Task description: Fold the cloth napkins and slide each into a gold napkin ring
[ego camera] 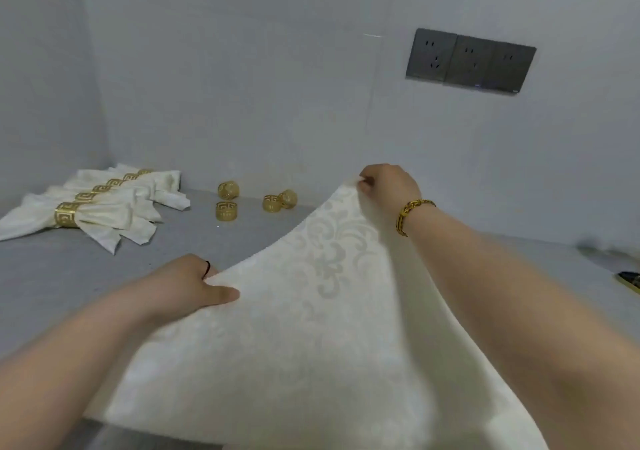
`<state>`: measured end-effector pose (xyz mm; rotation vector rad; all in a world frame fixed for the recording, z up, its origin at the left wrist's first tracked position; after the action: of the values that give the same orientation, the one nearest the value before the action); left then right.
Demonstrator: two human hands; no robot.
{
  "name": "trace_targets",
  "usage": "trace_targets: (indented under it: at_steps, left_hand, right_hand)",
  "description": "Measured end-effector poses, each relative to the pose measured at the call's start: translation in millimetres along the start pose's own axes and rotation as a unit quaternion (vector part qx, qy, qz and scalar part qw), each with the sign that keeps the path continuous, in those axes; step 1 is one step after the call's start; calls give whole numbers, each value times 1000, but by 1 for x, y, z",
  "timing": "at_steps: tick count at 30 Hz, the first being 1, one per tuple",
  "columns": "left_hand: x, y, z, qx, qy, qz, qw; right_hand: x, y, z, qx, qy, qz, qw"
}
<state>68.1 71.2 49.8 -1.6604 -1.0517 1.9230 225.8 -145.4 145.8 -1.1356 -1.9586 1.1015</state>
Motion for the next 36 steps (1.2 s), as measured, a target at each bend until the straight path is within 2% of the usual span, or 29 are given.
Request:
trace_targets:
  at_steps: [3,7,10,12,15,18,25,29,33,36]
  left_hand:
    - [22,1,-19,0,-17,-55,998]
    - [39,3,-31,-17,-61,-198,978]
    - [32,8,-32,-41,-18,-243,969]
    - [19,20,-38,-26,48,-222,974]
    - [-5,49,-44,37,133,-161,977]
    - [-22,86,-44,105,179,-154,966]
    - [-20,113,-42,131,200,-193,952]
    - [-22,111,-41,135,197,-193,952]
    - [-21,110,-39,137,195,-194,952]
    - [-22,110,-37,138,189,-196,952]
  right_hand:
    - [2,53,-6,71,3,14,997]
    - [-1,108,-12,132,28,13,991]
    - [-4,136,-9,174,47,-7,984]
    - [-6,148,-7,194,59,-34,979]
    - [-11,155,-4,195,88,-80,974]
    - [-21,151,-2,194,98,-90,972]
    - [-70,134,21,222,135,-136,956]
    - [-87,119,30,288,150,-158,933]
    - [-86,111,34,333,117,-76,933]
    - [-102,93,50,384,124,-37,914]
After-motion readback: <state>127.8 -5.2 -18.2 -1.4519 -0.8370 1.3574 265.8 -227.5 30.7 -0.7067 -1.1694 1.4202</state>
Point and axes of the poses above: each hand's wrist, its own z-axis away from the middle knuckle, its own y-axis out of the palm, x = y × z, the point moved 3 cm from there along -z, towards the middle knuckle, and after that the axes turned 8 degrees about z, right-handed, at the moved point
